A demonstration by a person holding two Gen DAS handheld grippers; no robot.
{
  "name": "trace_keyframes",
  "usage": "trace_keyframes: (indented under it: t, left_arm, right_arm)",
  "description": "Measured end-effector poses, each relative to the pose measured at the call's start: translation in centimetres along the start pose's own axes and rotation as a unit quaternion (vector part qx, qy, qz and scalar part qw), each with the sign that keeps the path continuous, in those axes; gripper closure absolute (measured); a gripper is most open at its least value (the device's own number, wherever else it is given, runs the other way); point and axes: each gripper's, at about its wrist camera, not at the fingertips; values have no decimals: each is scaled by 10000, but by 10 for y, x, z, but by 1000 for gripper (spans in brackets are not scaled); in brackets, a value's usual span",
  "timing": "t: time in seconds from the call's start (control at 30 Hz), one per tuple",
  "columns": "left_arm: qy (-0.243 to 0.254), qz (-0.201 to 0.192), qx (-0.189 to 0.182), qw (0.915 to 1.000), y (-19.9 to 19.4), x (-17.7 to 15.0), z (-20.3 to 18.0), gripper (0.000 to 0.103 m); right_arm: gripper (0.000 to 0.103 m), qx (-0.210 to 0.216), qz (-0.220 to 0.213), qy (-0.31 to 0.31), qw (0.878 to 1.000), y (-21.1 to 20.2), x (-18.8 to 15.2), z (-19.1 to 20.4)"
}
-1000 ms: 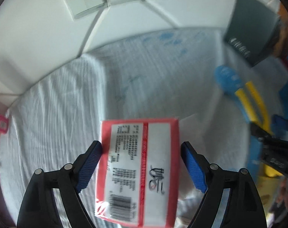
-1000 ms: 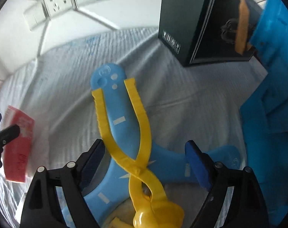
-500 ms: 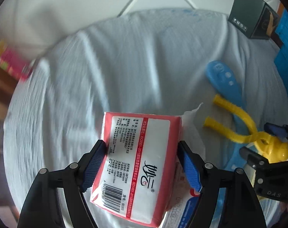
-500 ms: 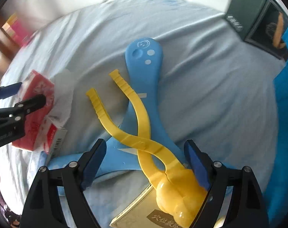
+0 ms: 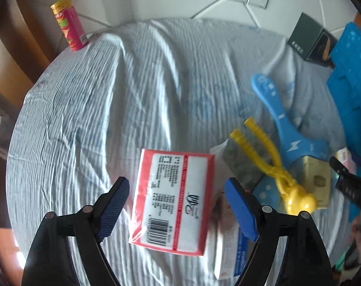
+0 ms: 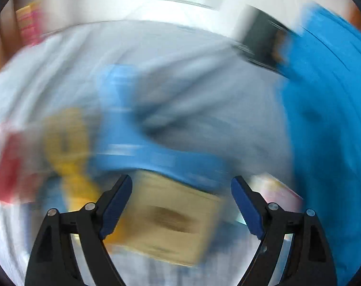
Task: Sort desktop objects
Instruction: 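Grasp the pink pad pack with the right gripper while the left holds the tissue pack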
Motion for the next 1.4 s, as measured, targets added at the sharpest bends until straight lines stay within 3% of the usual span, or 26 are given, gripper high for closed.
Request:
trace_keyframes:
  t: [0.13, 0.23, 0.33, 0.43, 0.57, 0.63, 0.73, 0.77, 0.87, 1.17, 1.4]
  left_arm:
    - [145, 24, -121, 9998, 1, -4, -15, 20]
    - [271, 53, -162, 9995, 5, -6, -23, 20]
    - [365, 45, -181, 9992, 8, -7, -27, 20]
    - [328, 69, -168, 9993, 8, -10, -22, 20]
    - [251, 100, -159, 9995, 9, -14, -14, 20]
    - [212, 115, -155, 9996, 9, -16, -9, 20]
    - [164, 79, -145, 9997, 5, -16, -1, 20]
    - [149, 62, -138, 9998, 3, -15, 2, 20]
    - [103, 14, -126, 9999, 0, -13, 10, 20]
    - [86, 188, -224, 9995, 37, -26, 19, 19]
    - [275, 219, -192, 9992, 18, -48, 20, 21]
  right_arm:
    - [17, -765, 27, 828, 9936, 12, -14, -55]
    - [17, -979, 122, 1098, 9891, 30, -26, -64]
    - [10, -1347, -69, 1078, 9850, 39, -28, -72]
    - [0, -1597, 72, 1138, 9806, 58, -28, -73]
    - [0, -844, 81, 607, 9946, 51, -32, -31]
    - [0, -71, 112, 486, 9987, 27, -35, -8]
    - [0, 1264, 149, 499, 9906, -15, -42, 22]
    - [0, 1426, 74, 467, 9886, -28, -44, 28]
    - [0, 1058, -223, 349, 9935, -42, -44, 24]
    - [0, 477, 166, 786, 9956, 23, -34, -19]
    - [6, 1557, 306, 133, 9872, -30, -58, 34]
Point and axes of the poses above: each gripper's, at about its wrist camera, not at the fingertips, and y roughly the way its jaws point, z to its left, x to its top, and after that the axes turned 13 degrees about -z, right-handed
